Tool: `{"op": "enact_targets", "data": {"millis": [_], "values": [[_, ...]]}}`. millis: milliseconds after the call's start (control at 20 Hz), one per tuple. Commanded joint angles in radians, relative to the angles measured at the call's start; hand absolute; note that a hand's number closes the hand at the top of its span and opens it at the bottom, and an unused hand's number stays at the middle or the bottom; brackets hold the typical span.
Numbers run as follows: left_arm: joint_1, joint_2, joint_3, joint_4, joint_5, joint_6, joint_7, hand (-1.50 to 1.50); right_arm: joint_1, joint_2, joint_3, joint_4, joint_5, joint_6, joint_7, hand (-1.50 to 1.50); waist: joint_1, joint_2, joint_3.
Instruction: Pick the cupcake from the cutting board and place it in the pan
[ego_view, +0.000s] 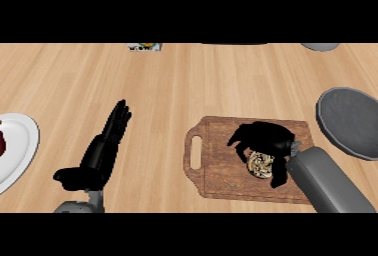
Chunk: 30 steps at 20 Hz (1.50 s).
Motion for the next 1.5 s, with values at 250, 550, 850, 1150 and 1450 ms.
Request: {"op": "enact_targets", "data": {"millis": [250,550,850,1150,1450], "values": [[0.025,0.009,0.007,-0.065,-0.026,0.013,0.036,0.0,0.031,0.008,-0.159,-0.069,-0.064,-0.118,-0.028,1.5,-0.008,0.012,0.009],[0.039,-0.002,0.027,-0.026,-0.021,0.027,0.003,0.0,0.285,0.023,-0.269,-0.313,-0.085,-0.205,0.208,1.5,-0.073,-0.006,0.007],[0.124,-0.008,0.015,-0.049,-0.021,0.029,-0.023,0.0,0.52,0.03,-0.404,-0.671,-0.179,-0.244,0.323,1.5,-0.103,-0.016,0.006],[0.075,-0.009,0.006,-0.08,-0.025,0.028,0.021,0.0,0.722,0.095,-0.531,-1.01,-0.368,-0.163,0.446,1.5,-0.052,0.003,0.008],[0.06,-0.023,-0.01,0.002,-0.036,-0.002,-0.041,0.0,0.686,0.165,-0.629,-1.046,-0.513,-0.093,0.626,1.5,-0.015,0.013,0.009]]}}
